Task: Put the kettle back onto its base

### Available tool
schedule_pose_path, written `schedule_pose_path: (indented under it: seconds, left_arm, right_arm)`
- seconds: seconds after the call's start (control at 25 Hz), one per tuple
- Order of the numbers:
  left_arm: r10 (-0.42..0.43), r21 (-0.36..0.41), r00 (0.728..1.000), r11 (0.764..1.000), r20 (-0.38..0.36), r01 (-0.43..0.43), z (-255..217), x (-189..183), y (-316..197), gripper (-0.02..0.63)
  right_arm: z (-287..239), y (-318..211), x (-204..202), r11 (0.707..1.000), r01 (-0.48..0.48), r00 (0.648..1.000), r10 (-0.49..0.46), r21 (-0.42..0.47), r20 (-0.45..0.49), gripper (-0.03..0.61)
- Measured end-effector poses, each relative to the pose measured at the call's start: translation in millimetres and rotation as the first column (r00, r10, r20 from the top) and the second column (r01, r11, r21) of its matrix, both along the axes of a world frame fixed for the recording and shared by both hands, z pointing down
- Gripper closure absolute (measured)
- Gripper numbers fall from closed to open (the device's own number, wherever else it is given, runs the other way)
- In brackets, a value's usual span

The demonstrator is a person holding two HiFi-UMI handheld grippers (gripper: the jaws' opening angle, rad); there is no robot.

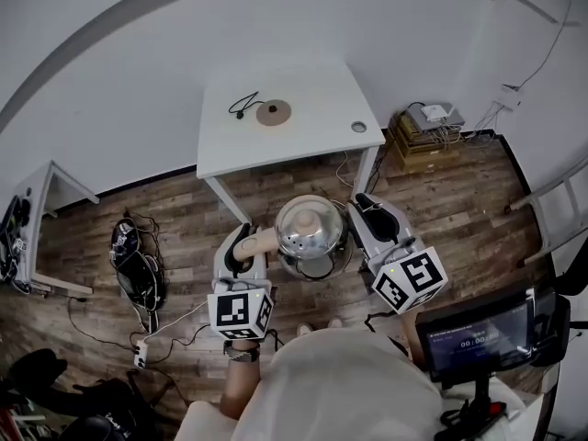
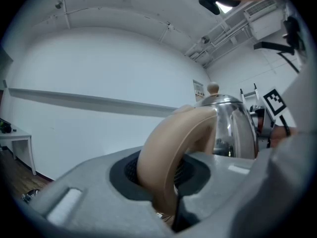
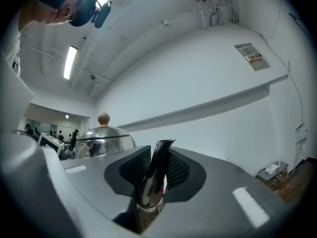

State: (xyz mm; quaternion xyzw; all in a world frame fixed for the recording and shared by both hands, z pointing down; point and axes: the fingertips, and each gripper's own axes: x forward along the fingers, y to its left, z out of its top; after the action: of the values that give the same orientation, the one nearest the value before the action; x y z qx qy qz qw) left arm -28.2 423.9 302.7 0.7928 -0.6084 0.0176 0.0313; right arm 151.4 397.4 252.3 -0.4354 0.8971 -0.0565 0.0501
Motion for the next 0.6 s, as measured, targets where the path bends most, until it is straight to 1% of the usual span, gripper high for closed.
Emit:
schedule_pose_path:
  seconds: [0.32, 0.6]
  left_arm:
    - [-0.012, -0.005, 1.000, 1.000, -0.008, 0.012, 2.4, 22.8, -1.1, 0.541]
    - [-0.038, -0.014, 0.999, 0.999, 0.011, 0.038, 8.5, 36.7, 0.0, 0.541]
  right_arm:
    - [0.1, -3.8, 20.5, 0.999, 0.043, 0.999, -0.043, 0.013, -0.010, 0.502]
    - [17.0, -13.8, 34.0, 0.997, 0.058, 0.998, -0.058, -0.055, 0.002, 0.503]
